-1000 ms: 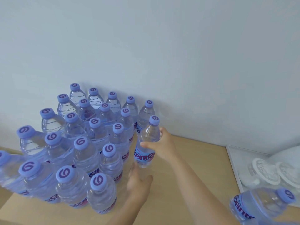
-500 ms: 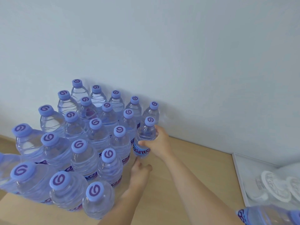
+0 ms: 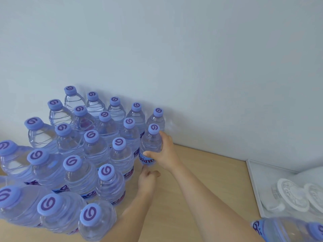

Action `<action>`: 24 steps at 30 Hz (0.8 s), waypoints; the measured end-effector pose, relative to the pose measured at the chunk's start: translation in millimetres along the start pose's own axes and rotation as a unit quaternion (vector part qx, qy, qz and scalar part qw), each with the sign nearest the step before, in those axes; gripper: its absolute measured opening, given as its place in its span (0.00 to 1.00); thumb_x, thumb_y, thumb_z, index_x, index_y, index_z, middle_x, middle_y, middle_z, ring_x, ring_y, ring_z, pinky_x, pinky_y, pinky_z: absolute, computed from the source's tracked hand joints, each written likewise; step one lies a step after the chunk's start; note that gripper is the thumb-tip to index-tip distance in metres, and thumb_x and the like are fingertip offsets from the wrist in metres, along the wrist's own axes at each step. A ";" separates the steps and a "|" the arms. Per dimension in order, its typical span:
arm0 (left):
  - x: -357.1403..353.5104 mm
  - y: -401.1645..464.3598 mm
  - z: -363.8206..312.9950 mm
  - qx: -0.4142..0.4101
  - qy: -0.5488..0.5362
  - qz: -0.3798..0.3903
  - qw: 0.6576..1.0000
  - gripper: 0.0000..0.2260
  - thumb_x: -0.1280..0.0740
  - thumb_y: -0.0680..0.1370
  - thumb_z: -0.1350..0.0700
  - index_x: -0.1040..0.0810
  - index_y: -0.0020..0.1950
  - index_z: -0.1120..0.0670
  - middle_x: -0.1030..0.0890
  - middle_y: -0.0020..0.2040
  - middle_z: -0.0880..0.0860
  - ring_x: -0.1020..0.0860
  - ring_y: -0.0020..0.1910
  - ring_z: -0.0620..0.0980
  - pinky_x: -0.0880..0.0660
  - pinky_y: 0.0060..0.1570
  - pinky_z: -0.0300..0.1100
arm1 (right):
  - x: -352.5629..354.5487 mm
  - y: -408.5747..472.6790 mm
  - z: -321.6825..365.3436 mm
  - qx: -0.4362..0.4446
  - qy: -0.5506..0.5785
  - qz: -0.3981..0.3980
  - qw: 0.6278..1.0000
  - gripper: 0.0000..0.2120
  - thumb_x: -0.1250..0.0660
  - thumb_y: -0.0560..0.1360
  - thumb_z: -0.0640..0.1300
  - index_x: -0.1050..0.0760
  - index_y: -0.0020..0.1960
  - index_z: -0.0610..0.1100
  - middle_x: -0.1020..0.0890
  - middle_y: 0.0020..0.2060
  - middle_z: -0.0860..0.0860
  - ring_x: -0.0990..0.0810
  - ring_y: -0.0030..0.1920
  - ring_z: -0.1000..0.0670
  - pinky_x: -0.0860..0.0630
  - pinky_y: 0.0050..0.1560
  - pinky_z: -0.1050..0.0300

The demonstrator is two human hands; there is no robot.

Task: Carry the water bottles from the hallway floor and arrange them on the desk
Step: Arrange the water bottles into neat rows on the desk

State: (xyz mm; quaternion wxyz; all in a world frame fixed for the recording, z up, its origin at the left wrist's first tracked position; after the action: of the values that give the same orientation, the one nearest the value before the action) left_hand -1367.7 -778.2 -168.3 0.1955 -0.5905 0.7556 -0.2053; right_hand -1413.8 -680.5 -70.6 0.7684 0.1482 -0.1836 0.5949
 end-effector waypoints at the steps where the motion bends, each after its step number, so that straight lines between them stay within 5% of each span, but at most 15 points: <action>1: 0.4 -1.2 -0.4 0.002 0.013 -0.001 1.000 0.25 0.38 0.74 0.64 0.34 0.71 0.56 0.25 0.56 0.51 0.28 0.54 0.50 0.33 0.47 0.41 | -0.4 -1.2 -0.6 0.000 0.007 -0.004 1.000 0.30 0.22 0.63 0.44 0.32 0.60 0.56 0.27 0.56 0.55 0.29 0.60 0.55 0.28 0.59 0.58; 5: 0.5 -9.0 -9.1 -0.010 0.044 0.009 0.999 0.21 0.40 0.76 0.64 0.30 0.69 0.59 0.23 0.62 0.58 0.25 0.58 0.53 0.29 0.50 0.43 | 15.1 -19.6 4.3 -0.005 -0.002 -0.043 0.999 0.38 0.21 0.60 0.45 0.41 0.55 0.71 0.30 0.52 0.71 0.32 0.53 0.75 0.35 0.47 0.82; 7: -9.1 -17.5 -18.0 -0.039 0.062 0.037 0.997 0.19 0.41 0.77 0.64 0.28 0.68 0.57 0.21 0.59 0.54 0.24 0.57 0.50 0.30 0.53 0.42 | 24.2 -37.4 -3.3 -0.029 -0.014 -0.043 0.999 0.40 0.23 0.62 0.49 0.45 0.61 0.72 0.33 0.55 0.74 0.33 0.57 0.71 0.36 0.49 0.79; 10: -36.5 -35.3 -27.7 -0.085 0.100 0.089 0.987 0.17 0.40 0.77 0.64 0.25 0.65 0.58 0.19 0.56 0.52 0.22 0.52 0.45 0.28 0.50 0.35 | 52.7 -71.3 -20.6 -0.092 -0.012 -0.075 0.993 0.38 0.26 0.68 0.51 0.42 0.72 0.54 0.30 0.60 0.56 0.31 0.58 0.60 0.35 0.45 0.76; 14: -90.6 -70.8 -25.3 -0.112 0.148 0.176 0.967 0.10 0.37 0.76 0.65 0.20 0.54 0.60 0.19 0.45 0.51 0.26 0.36 0.39 0.33 0.31 0.25 | 114.8 -131.5 -14.0 -0.099 -0.069 -0.152 0.981 0.23 0.30 0.72 0.48 0.29 0.64 0.46 0.25 0.51 0.57 0.26 0.54 0.57 0.36 0.45 0.79; 19: -172.2 -138.9 14.5 -0.090 0.239 0.368 0.894 0.14 0.35 0.75 0.64 0.22 0.60 0.60 0.20 0.57 0.53 0.21 0.50 0.45 0.27 0.46 0.35 | 189.9 -218.1 -3.6 -0.125 -0.121 -0.253 0.952 0.18 0.31 0.73 0.48 0.28 0.62 0.49 0.27 0.47 0.63 0.29 0.51 0.63 0.35 0.47 0.77; 24: -211.6 -184.6 52.7 -0.092 0.307 0.454 0.831 0.13 0.34 0.75 0.61 0.24 0.60 0.53 0.23 0.55 0.43 0.24 0.46 0.35 0.30 0.39 0.24 | 234.5 -287.3 -12.6 -0.190 -0.195 -0.300 0.915 0.13 0.32 0.74 0.49 0.27 0.57 0.48 0.28 0.48 0.60 0.30 0.50 0.60 0.37 0.46 0.68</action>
State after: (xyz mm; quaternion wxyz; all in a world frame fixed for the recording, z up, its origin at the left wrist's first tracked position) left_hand -1141.6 -616.9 -101.5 -0.0302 -0.1028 0.9752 -0.1938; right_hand -1081.4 -544.5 23.1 0.8733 0.1606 -0.3859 0.2503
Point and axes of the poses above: each hand's wrist, its own y-axis towards the middle knuckle, its own x-axis out of the back of the hand, z = x × y, the point moved 10 cm from there along y, towards the middle knuckle
